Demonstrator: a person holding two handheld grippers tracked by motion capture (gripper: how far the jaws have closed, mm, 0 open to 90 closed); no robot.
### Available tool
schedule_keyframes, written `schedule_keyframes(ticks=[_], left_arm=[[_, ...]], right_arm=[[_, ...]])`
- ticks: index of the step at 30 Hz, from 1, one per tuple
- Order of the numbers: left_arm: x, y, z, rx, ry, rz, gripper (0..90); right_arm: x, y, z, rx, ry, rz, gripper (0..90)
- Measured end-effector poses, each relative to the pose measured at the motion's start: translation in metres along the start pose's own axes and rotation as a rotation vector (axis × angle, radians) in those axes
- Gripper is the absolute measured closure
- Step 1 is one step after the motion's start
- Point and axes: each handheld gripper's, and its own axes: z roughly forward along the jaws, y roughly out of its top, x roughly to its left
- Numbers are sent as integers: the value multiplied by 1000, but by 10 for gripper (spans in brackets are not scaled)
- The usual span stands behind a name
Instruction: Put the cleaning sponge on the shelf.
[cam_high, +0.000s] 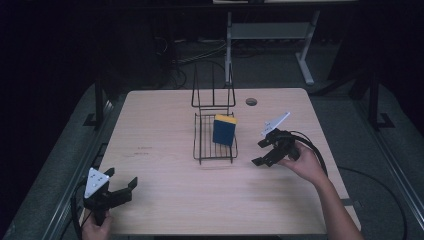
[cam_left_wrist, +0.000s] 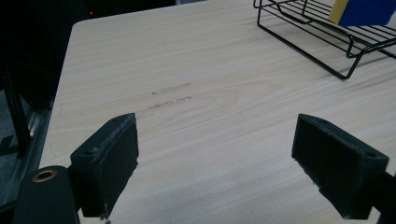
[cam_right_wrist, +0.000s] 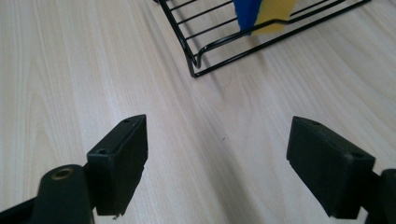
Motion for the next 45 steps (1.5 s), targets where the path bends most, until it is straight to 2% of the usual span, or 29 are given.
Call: schedule_keyframes(ticks=[45], left_arm=[[-2, 0, 1, 6, -1, 5, 141]], right_arm=[[12, -46, -9, -6, -19, 54, 192]])
